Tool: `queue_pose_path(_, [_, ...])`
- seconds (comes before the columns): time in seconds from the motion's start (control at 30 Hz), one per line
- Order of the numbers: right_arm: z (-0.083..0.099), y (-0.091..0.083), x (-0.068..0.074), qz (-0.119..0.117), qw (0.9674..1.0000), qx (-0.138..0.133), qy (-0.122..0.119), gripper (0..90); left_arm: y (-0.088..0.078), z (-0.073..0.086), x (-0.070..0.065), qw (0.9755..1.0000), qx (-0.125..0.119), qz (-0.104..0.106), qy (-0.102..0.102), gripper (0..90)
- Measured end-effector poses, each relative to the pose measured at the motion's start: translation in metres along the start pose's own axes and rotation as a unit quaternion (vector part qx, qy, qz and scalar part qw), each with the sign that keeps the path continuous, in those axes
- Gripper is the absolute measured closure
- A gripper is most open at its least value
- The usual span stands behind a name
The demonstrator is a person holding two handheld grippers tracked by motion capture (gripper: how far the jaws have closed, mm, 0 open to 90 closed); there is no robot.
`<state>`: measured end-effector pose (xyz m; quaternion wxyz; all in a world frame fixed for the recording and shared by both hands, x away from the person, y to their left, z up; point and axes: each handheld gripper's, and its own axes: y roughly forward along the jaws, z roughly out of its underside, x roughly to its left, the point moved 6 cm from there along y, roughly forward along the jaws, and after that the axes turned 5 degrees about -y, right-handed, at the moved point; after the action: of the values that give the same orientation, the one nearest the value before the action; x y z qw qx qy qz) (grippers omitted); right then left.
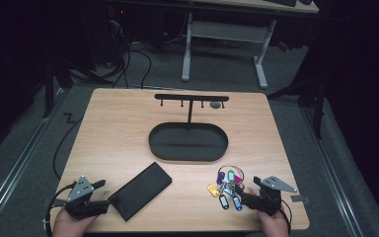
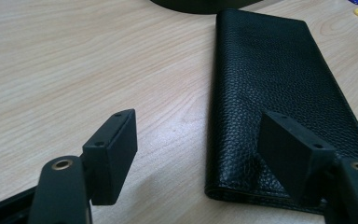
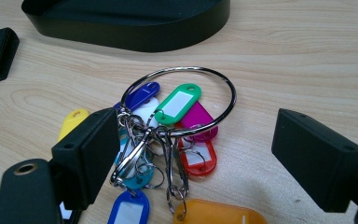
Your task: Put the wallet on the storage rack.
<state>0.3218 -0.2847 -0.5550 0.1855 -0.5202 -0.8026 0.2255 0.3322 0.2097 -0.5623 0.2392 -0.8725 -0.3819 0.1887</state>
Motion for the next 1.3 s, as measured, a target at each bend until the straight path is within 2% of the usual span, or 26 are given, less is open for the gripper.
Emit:
queue_pose_path(0.1, [0.000, 0.000, 0.000, 0.000, 1.0000, 0.001, 0.000, 15.3, 0.002, 0.000, -0.002, 0.9999, 0.006, 0.010, -0.011, 29.2])
queue_pose_path(0.13, [0.000, 0.000, 0.000, -0.001, 1.0000, 0.001, -0.001, 15.3, 0.003, 0.000, -0.004, 0.9994, 0.011, 0.022, -0.023, 29.7])
queue_pose_path(0.23, [0.000, 0.001, 0.001, -0.001, 1.0000, 0.004, -0.001, 15.3, 0.006, 0.001, -0.007, 0.9982, 0.023, 0.040, -0.038, 30.6])
queue_pose_path(0.27, [0.001, 0.001, 0.001, -0.001, 1.0000, 0.005, 0.000, 15.3, 0.006, 0.001, -0.007, 0.9982, 0.023, 0.040, -0.038, 30.8])
queue_pose_path(0.3, [0.001, 0.001, 0.001, -0.001, 1.0000, 0.005, 0.000, 15.3, 0.009, 0.002, -0.009, 0.9969, 0.034, 0.050, -0.050, 30.9])
queue_pose_path(0.33, [0.001, 0.001, 0.001, -0.002, 1.0000, 0.006, 0.000, 15.3, 0.010, 0.003, -0.010, 0.9961, 0.035, 0.056, -0.059, 30.9])
queue_pose_path(0.43, [0.001, 0.001, 0.001, -0.003, 1.0000, 0.006, 0.000, 15.2, 0.011, 0.003, -0.010, 0.9946, 0.039, 0.067, -0.070, 32.3])
queue_pose_path(0.47, [0.001, 0.002, 0.001, -0.003, 1.0000, 0.006, -0.002, 15.3, 0.012, 0.004, -0.011, 0.9926, 0.041, 0.079, -0.084, 32.5])
queue_pose_path(0.5, [0.001, 0.002, 0.001, -0.003, 1.0000, 0.006, -0.002, 15.3, 0.012, 0.004, -0.011, 0.9926, 0.041, 0.079, -0.084, 32.6])
queue_pose_path(0.53, [0.001, 0.002, 0.001, -0.003, 1.0000, 0.008, -0.002, 15.2, 0.013, 0.005, -0.011, 0.9901, 0.046, 0.091, -0.097, 32.8])
queue_pose_path(0.6, [0.002, 0.003, 0.001, -0.004, 0.9999, 0.009, -0.004, 15.3, 0.013, 0.005, -0.011, 0.9894, 0.045, 0.095, -0.100, 34.2])
queue_pose_path(0.63, [0.002, 0.003, 0.001, -0.005, 0.9999, 0.009, -0.004, 15.3, 0.013, 0.005, -0.012, 0.9877, 0.047, 0.106, -0.105, 34.9])
queue_pose_path(0.67, [0.002, 0.003, 0.001, -0.005, 0.9999, 0.009, -0.004, 15.3, 0.014, 0.005, -0.013, 0.9872, 0.048, 0.108, -0.107, 35.1])
queue_pose_path(0.77, [0.002, 0.003, 0.001, -0.005, 0.9999, 0.009, -0.005, 15.2, 0.014, 0.005, -0.014, 0.9881, 0.047, 0.100, -0.107, 35.5])
queue_pose_path(0.9, [0.002, 0.003, 0.002, -0.006, 0.9999, 0.011, -0.004, 15.3, 0.014, 0.006, -0.015, 0.9882, 0.040, 0.090, -0.117, 40.0])
queue_pose_path(1.13, [0.002, 0.006, 0.004, -0.008, 0.9998, 0.016, -0.009, 15.3, 0.018, 0.004, -0.016, 0.9893, 0.034, 0.081, -0.117, 39.4])
queue_pose_path(1.2, [0.003, 0.006, 0.005, -0.008, 0.9998, 0.019, -0.008, 15.3, 0.022, 0.001, -0.017, 0.9899, 0.038, 0.088, -0.105, 39.3])
queue_pose_path(1.3, [0.003, 0.007, 0.005, -0.008, 0.9997, 0.019, -0.011, 15.3, 0.023, 0.001, -0.018, 0.9905, 0.038, 0.084, -0.102, 40.8])
